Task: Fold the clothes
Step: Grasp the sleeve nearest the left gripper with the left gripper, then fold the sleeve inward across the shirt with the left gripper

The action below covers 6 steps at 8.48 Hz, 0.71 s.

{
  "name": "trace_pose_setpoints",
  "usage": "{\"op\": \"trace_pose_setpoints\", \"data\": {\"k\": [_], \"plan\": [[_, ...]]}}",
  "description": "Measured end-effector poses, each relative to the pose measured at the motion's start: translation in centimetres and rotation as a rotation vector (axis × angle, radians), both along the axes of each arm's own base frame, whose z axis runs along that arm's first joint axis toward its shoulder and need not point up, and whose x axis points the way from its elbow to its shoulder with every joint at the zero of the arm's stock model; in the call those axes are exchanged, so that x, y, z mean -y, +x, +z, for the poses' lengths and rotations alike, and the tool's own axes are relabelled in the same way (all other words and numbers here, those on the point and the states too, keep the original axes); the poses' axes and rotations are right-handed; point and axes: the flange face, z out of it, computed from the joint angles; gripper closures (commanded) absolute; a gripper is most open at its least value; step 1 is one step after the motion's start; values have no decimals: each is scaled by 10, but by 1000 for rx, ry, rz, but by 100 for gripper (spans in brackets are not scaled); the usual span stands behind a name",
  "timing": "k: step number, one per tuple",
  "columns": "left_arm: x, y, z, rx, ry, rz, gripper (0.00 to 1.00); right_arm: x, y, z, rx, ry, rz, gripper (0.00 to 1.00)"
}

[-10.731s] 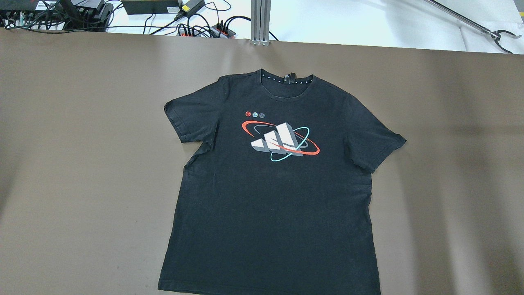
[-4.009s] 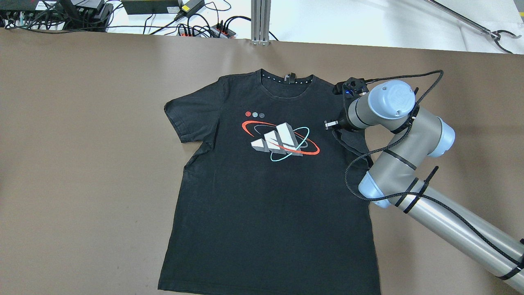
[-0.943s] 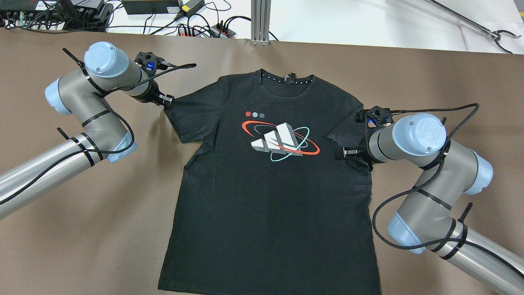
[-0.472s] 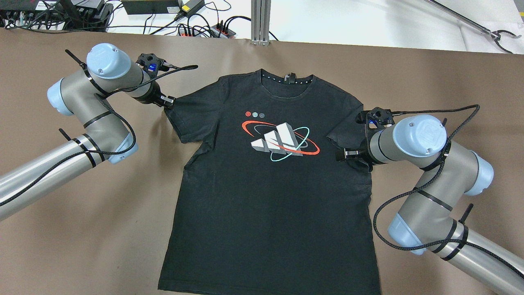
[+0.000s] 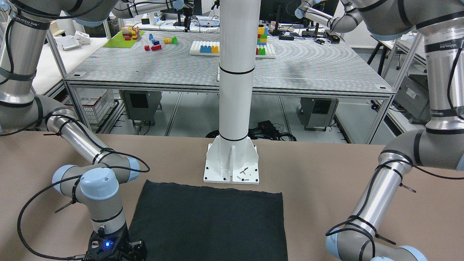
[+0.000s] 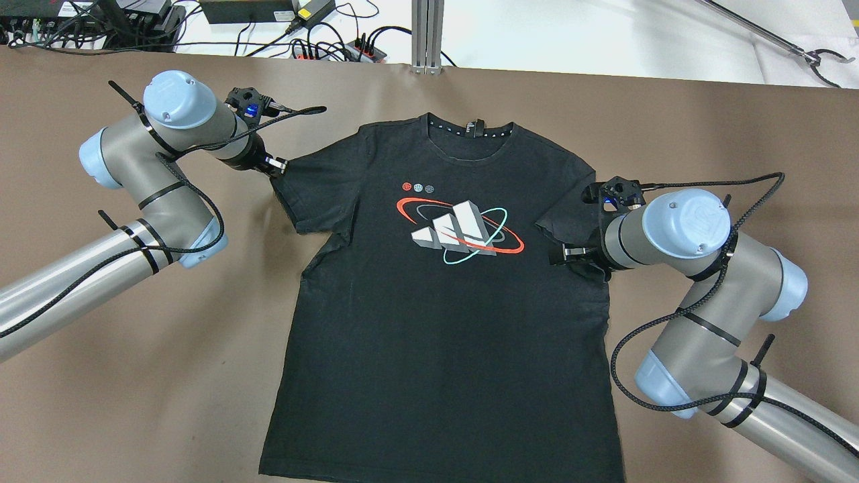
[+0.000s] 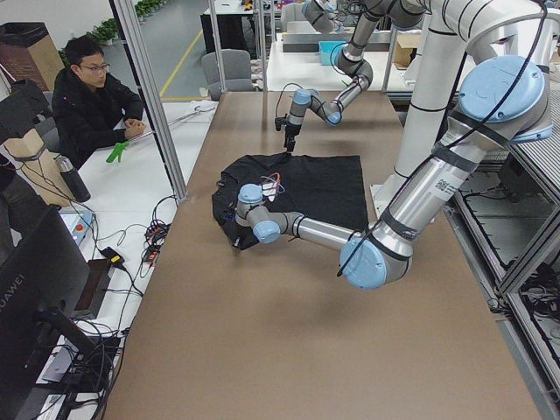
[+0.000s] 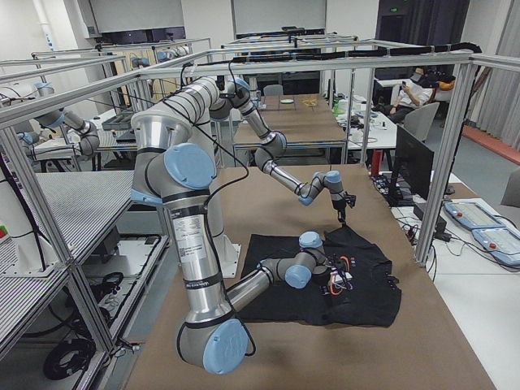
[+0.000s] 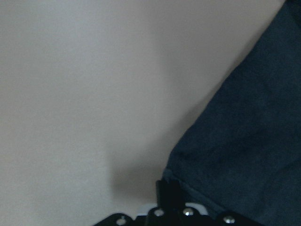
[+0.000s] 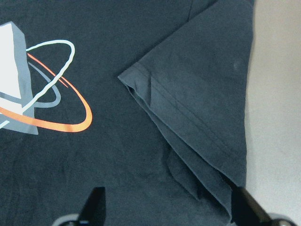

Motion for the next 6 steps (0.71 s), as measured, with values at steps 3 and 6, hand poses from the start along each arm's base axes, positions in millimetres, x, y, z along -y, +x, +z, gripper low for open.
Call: {"op": "trace_pose_setpoints", "data": {"k": [3, 6], "plan": [[-9, -9, -49, -75, 20, -18, 100, 0, 0, 1, -1, -2, 0, 6], [-33, 14, -109, -192, -39, -63, 100, -1, -1, 3, -2, -5, -2, 6]]}}
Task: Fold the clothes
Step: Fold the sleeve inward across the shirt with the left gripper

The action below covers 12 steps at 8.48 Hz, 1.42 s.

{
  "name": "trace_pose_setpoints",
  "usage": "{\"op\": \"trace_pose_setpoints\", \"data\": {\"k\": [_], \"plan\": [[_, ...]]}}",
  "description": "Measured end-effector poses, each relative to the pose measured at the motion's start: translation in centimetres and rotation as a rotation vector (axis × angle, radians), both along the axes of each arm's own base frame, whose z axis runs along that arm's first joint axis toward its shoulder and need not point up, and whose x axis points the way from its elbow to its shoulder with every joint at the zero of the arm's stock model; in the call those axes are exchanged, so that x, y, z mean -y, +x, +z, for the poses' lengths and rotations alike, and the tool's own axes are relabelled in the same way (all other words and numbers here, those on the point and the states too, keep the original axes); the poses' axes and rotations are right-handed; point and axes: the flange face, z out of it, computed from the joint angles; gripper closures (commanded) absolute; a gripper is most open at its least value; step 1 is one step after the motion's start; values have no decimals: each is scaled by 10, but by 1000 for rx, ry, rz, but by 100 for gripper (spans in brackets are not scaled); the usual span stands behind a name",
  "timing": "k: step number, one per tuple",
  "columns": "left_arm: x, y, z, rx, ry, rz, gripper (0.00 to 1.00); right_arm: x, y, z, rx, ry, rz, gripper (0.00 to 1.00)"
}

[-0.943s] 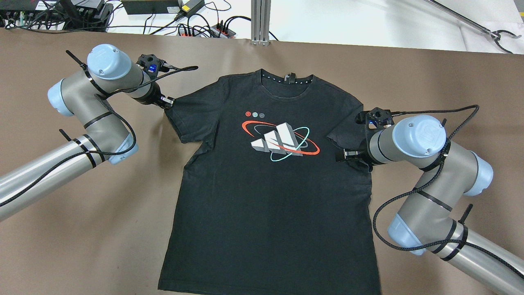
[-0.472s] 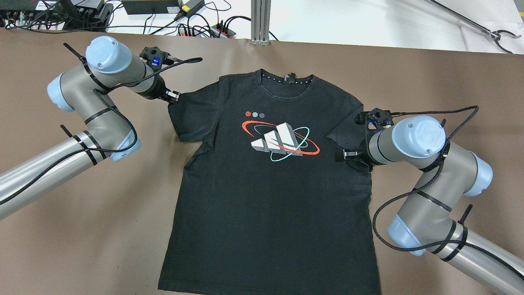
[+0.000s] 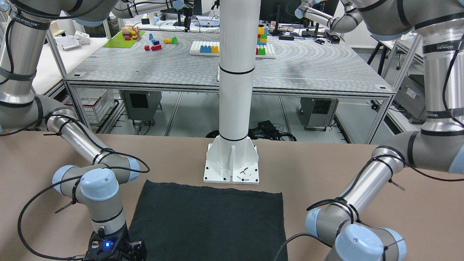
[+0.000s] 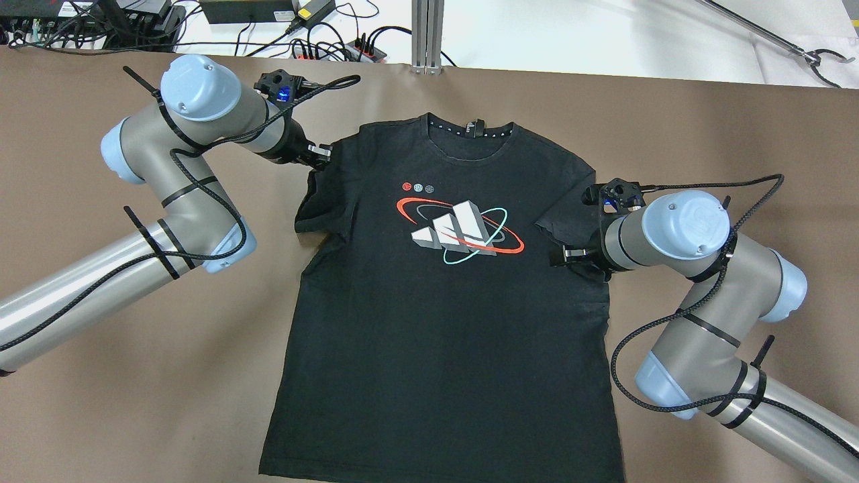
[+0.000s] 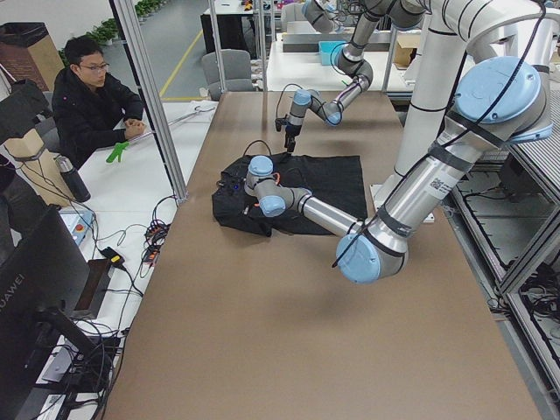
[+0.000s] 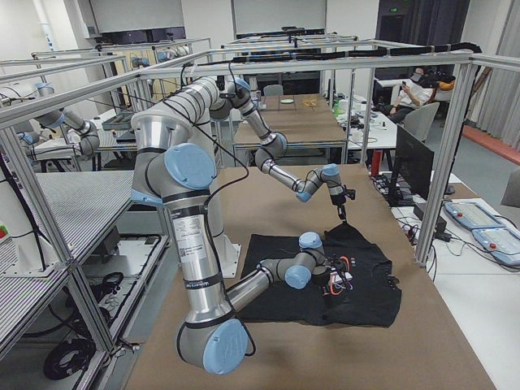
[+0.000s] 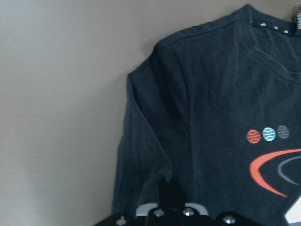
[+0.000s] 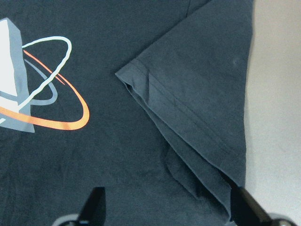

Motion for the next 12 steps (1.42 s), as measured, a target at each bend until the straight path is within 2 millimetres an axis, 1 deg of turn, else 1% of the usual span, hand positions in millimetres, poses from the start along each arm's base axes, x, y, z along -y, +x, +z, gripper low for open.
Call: {"op": "trace_pose_setpoints", "data": {"k": [1, 2, 3, 4, 5, 6, 9, 10, 11, 12], "plan": [[-5, 15, -21, -29, -20, -10, 100, 0, 0, 1, -1, 0, -1, 6], [-3, 29, -37, -43, -36, -26, 100, 0, 0, 1, -1, -1, -1, 6], [2, 41, -47, -42, -46, -36, 100, -1, 0, 1, -2, -1, -1, 6], [7, 51, -52, -34, -50, -49, 100, -3, -1, 3, -4, -2, -4, 6], [7, 63, -55, -20, -46, -71, 100, -5, -3, 5, -5, -3, -7, 6], [4, 75, -56, -13, -51, -98, 100, -6, -4, 6, -7, -4, -10, 6], [-19, 111, -60, -17, -65, -135, 100, -9, -9, 8, -7, -5, -19, 6], [-25, 118, -60, -16, -65, -143, 100, -10, -11, 8, -7, -4, -22, 6], [-27, 121, -58, -14, -65, -145, 92, -11, -12, 8, -7, -4, -24, 6], [-28, 122, -57, -13, -65, -147, 21, -12, -12, 8, -7, -4, -26, 6]]}}
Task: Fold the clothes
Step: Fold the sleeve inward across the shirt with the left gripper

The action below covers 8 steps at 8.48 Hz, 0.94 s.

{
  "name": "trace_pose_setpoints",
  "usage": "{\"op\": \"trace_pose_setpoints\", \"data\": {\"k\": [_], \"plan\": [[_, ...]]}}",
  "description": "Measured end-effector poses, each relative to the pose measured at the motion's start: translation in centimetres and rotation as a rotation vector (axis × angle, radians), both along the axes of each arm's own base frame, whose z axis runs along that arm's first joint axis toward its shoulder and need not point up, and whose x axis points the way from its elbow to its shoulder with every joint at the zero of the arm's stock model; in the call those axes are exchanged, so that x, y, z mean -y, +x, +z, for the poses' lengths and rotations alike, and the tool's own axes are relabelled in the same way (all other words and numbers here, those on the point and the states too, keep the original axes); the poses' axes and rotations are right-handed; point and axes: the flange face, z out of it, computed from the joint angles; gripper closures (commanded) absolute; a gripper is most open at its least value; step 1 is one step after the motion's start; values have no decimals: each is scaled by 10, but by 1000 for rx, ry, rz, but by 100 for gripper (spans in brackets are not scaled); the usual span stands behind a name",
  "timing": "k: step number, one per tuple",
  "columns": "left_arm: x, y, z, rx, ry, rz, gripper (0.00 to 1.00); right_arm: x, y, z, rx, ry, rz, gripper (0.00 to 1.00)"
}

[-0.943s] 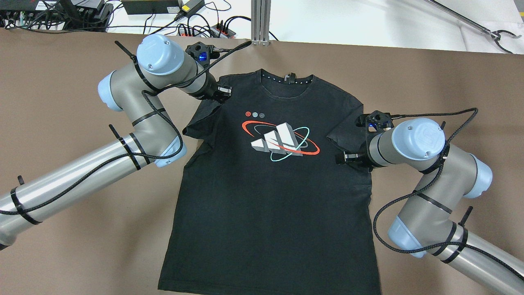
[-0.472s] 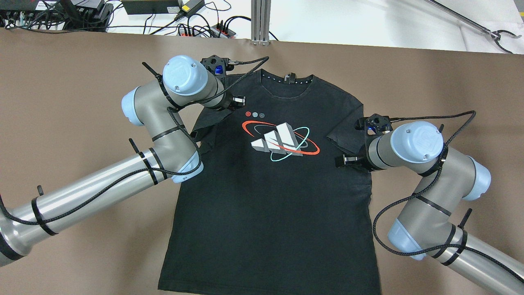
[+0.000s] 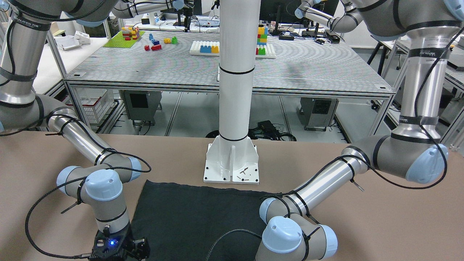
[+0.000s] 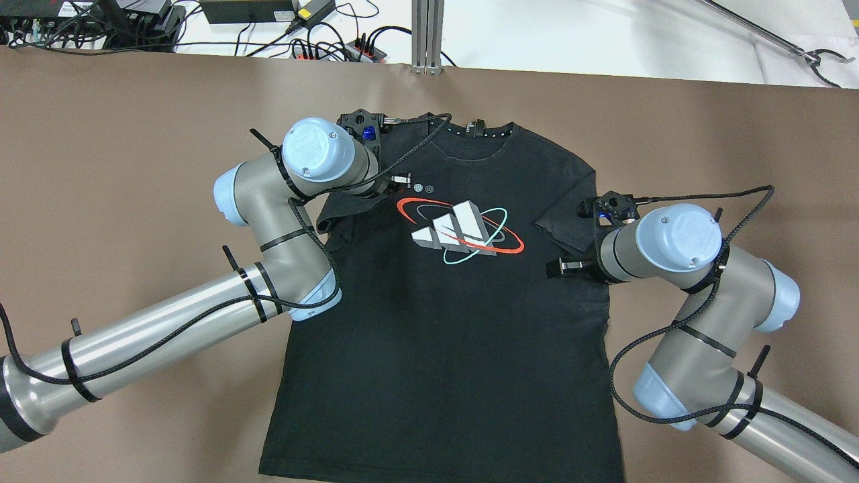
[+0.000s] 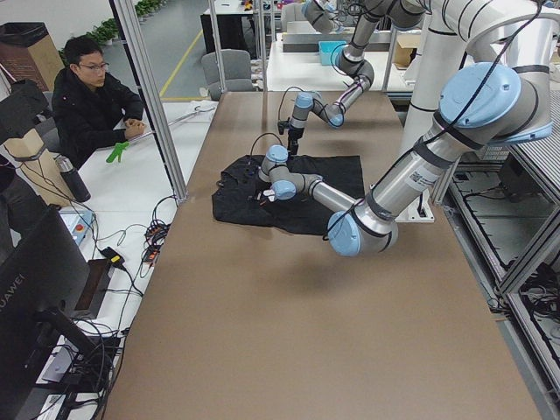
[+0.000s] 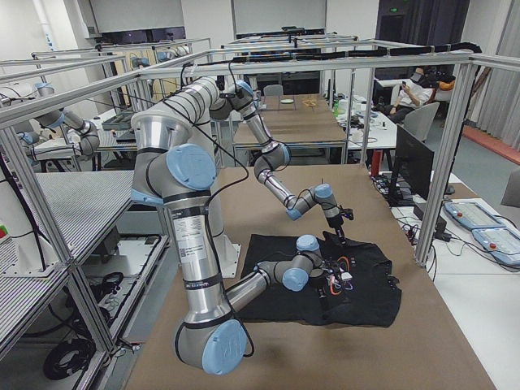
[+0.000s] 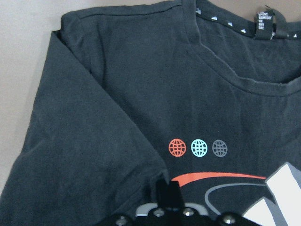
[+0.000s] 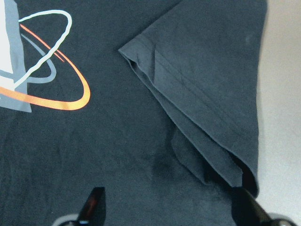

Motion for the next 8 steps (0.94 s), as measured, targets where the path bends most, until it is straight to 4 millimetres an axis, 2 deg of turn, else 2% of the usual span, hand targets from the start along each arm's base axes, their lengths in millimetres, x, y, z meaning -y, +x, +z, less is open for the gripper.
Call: {"op": "trace_pose_setpoints", "data": {"k": [1, 3, 5, 6, 7, 8], "plan": [[0, 0, 0, -3, -7, -9, 6, 0, 0, 0, 0, 0, -1, 6], [0, -2, -4, -21, -28, -41, 6, -1, -1, -1, 3, -6, 3, 6], [-11, -12, -12, -46, -68, -75, 6, -3, -1, -6, 30, -74, 77, 6], [-30, -14, -19, -40, -102, -79, 6, -11, -3, -11, 49, -119, 147, 6], [-59, -18, -22, -37, -123, -88, 6, -30, -2, -13, 50, -158, 215, 6], [-96, -25, -16, -48, -134, -94, 6, -59, 4, -14, 36, -200, 275, 6]]}}
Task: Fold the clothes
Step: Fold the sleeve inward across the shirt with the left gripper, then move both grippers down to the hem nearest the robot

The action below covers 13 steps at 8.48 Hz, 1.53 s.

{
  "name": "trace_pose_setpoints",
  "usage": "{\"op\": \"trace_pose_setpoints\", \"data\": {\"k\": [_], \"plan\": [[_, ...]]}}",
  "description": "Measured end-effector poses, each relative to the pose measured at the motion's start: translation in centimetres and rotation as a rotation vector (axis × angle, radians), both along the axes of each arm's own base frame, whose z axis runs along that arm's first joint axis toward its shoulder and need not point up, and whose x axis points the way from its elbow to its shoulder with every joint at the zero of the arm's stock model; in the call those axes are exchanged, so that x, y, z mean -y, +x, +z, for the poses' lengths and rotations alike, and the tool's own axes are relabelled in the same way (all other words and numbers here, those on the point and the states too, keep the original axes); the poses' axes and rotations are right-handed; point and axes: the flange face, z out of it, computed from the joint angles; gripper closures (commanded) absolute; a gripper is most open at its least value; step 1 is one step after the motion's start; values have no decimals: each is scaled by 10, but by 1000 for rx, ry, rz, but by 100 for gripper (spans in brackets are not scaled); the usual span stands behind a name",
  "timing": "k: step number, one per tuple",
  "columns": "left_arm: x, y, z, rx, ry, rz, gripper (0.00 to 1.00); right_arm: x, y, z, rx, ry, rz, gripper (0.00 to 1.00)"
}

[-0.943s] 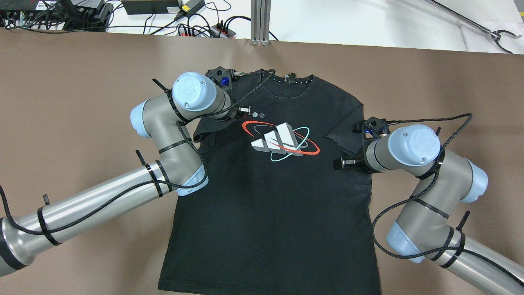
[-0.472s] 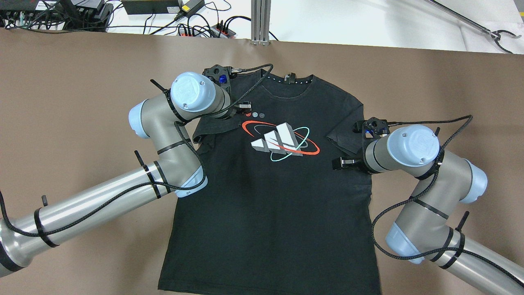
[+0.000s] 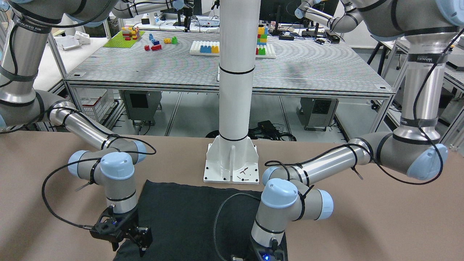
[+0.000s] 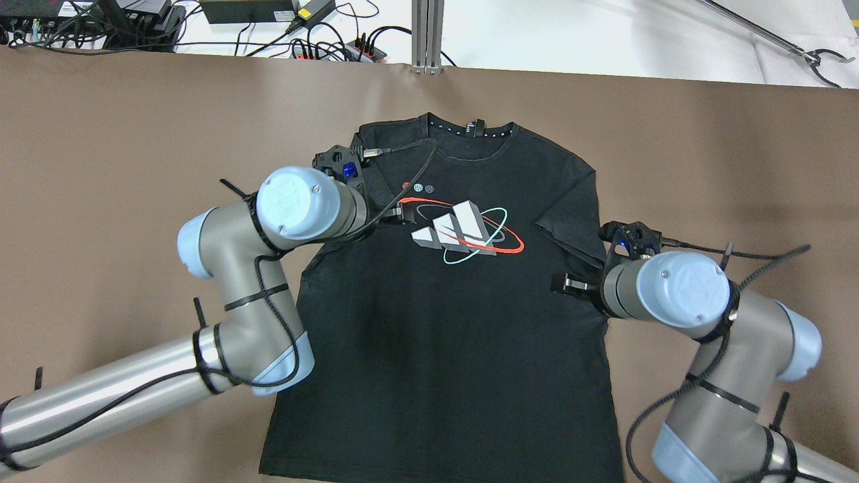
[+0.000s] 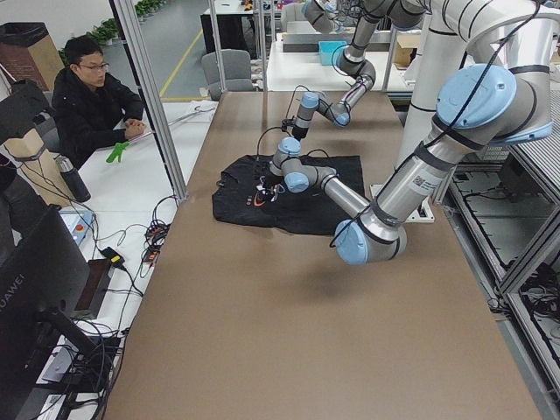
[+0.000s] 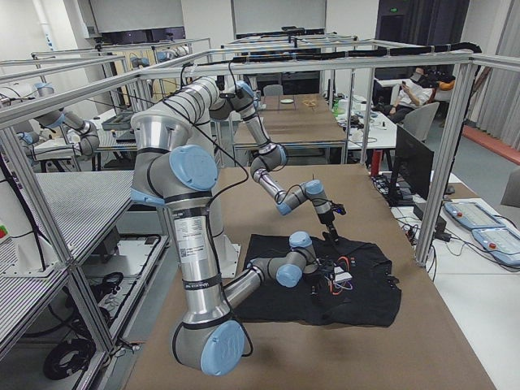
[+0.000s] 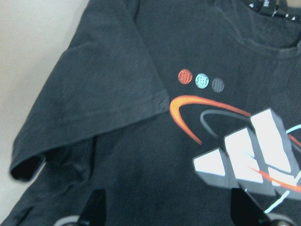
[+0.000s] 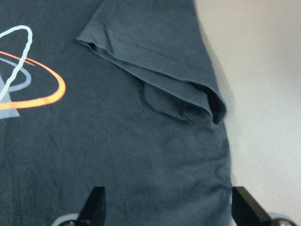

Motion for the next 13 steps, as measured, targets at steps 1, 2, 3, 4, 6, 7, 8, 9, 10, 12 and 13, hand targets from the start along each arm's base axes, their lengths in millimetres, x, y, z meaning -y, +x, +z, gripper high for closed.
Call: {"op": "trace_pose_setpoints", "data": {"k": [1, 2, 3, 4, 6, 7, 8, 9, 10, 12, 13], "plan": [[-35, -12, 11, -14, -1, 5, 6, -34, 9, -2, -7, -58, 50, 8], [-64, -23, 16, -33, 6, 22, 6, -70, 11, 0, -7, -134, 93, 18], [-86, -27, 17, -48, 12, 40, 6, -103, 5, 7, -9, -203, 135, 27], [-100, -26, 16, -55, 18, 51, 6, -137, -5, 18, -17, -262, 182, 27], [-120, -15, 15, -48, 43, 41, 6, -206, -23, 45, -55, -327, 207, 30], [-128, -8, 14, -40, 59, 26, 6, -233, -30, 53, -73, -338, 187, 33], [-134, -3, 13, -37, 70, 19, 6, -255, -35, 56, -80, -347, 167, 34], [-137, 0, 11, -36, 76, 16, 6, -271, -40, 57, -82, -349, 155, 38], [-140, 3, 11, -34, 79, 16, 6, -281, -42, 57, -83, -349, 147, 43], [-144, 7, 12, -28, 85, 11, 6, -290, -45, 56, -81, -348, 139, 98], [-144, 7, 15, -23, 86, 7, 6, -291, -44, 54, -80, -349, 136, 100]]}}
